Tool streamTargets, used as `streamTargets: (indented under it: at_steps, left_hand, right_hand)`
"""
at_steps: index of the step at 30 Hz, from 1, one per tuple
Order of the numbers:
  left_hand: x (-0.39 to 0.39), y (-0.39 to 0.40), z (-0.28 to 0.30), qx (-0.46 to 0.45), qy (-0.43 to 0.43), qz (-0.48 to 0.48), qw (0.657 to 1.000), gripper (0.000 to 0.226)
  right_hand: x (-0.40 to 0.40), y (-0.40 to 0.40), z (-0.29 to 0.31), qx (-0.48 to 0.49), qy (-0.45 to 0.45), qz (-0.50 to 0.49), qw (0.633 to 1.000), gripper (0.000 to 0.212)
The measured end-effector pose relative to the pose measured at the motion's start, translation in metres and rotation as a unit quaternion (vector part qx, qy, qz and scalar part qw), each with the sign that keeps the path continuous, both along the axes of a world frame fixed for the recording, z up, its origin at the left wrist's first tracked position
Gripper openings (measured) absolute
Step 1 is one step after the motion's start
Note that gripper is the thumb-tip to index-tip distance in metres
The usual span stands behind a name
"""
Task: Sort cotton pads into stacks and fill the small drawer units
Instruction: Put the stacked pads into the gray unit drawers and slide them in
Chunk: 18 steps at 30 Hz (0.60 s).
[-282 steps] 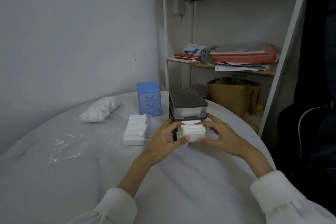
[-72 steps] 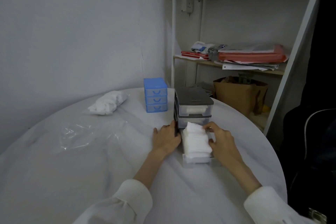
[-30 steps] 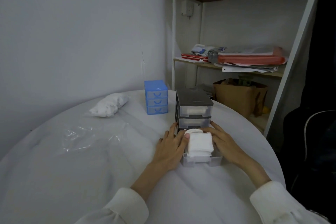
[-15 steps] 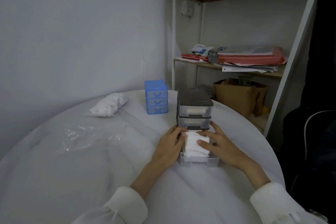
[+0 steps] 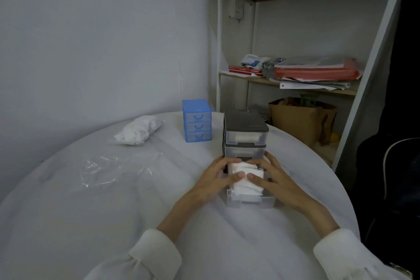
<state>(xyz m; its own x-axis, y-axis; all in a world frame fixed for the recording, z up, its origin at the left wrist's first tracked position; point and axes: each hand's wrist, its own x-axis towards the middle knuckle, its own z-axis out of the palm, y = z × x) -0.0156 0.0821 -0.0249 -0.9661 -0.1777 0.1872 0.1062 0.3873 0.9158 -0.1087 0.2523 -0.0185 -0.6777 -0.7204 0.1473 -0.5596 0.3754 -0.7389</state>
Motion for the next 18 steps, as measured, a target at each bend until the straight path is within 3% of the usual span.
streamTargets:
  at_steps: [3, 9, 14, 18]
  left_hand:
    - [0.004, -0.005, 0.005, -0.156, -0.075, -0.043, 0.984, 0.082]
    - [0.004, -0.014, 0.008, -0.224, -0.146, -0.085, 0.960, 0.103]
    - [0.003, -0.012, 0.004, -0.236, -0.124, -0.086, 0.960, 0.105]
    - [-0.001, -0.014, -0.003, -0.232, -0.078, -0.058, 0.968, 0.099]
  right_hand:
    - [-0.004, 0.009, 0.002, 0.017, -0.014, 0.047, 0.999, 0.069]
    - [-0.015, 0.017, 0.007, 0.135, 0.049, 0.095, 0.985, 0.111]
    - [-0.022, 0.014, 0.004, 0.141, 0.043, 0.121, 0.982, 0.115]
    - [-0.018, 0.015, 0.005, 0.110, 0.033, 0.115, 0.987, 0.095]
